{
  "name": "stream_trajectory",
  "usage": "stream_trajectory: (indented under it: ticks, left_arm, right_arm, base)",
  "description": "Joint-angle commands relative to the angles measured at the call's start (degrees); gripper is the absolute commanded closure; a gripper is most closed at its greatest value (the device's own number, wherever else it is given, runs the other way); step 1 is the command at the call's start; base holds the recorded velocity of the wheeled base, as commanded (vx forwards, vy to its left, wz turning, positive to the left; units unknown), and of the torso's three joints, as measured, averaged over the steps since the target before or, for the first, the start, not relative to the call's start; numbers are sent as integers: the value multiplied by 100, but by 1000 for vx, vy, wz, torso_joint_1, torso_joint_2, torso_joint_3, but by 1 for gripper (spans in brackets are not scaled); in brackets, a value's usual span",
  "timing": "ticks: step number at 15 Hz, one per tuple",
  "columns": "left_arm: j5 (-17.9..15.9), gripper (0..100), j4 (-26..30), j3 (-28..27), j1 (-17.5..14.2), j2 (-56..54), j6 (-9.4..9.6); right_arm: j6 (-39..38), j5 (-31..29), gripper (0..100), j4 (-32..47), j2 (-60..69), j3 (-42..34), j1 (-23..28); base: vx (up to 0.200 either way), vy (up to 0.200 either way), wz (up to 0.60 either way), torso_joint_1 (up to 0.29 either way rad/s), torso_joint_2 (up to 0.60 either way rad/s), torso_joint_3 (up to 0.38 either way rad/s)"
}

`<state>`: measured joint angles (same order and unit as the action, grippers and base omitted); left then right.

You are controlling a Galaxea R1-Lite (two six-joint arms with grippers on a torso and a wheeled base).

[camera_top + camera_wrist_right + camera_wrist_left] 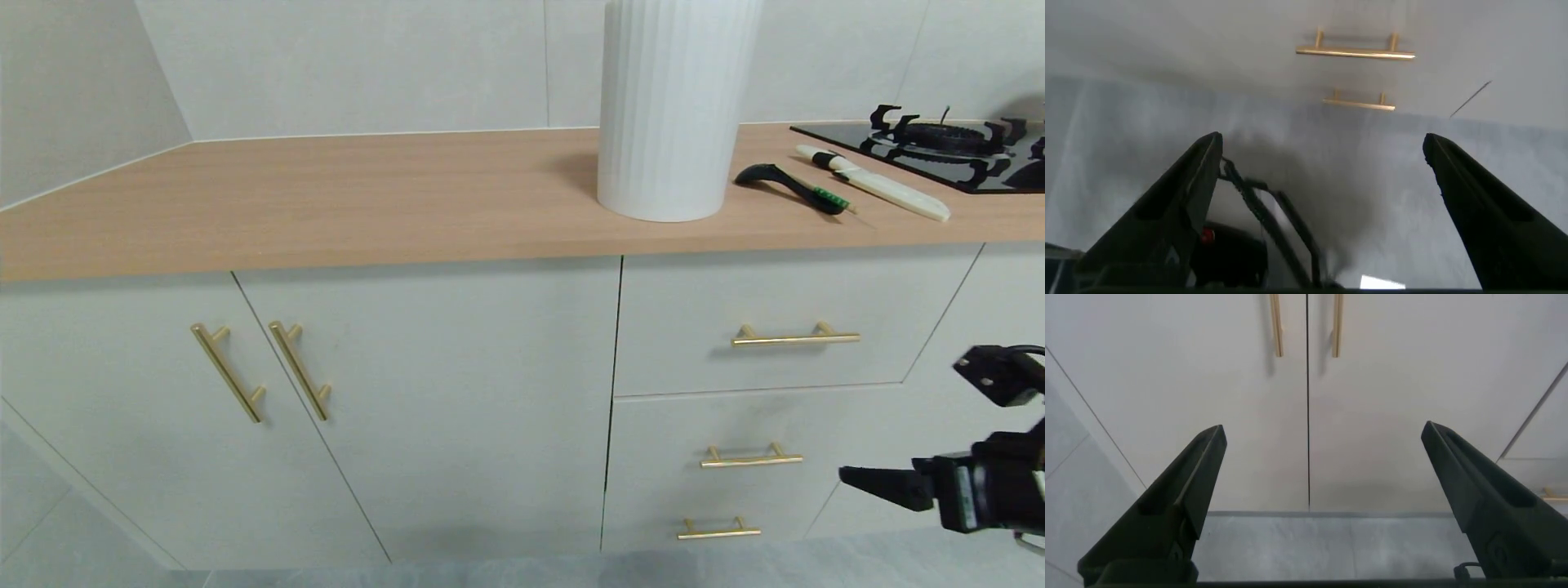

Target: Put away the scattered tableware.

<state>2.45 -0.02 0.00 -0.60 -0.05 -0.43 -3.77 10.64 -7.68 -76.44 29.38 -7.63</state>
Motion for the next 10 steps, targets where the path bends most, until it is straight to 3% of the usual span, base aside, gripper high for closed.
stream_trajectory:
  ticks: [1, 3, 10]
  left_arm:
    - [1, 0, -6, 0, 7, 5, -1]
    - [1, 0, 2, 0, -2, 5, -1]
    - [1, 0, -6, 0, -2, 5, -1]
  right_arm:
    - [201, -97, 0, -586, -2218, 648, -28]
    - [236, -423, 0, -1508, -3000, 595, -37]
    - [306, -1117, 0, -3336, -4222, 288, -81]
  base:
    - [0, 0, 0, 0, 0, 0]
    - [0, 0, 0, 0, 0, 0]
    - [0, 0, 0, 0, 0, 0]
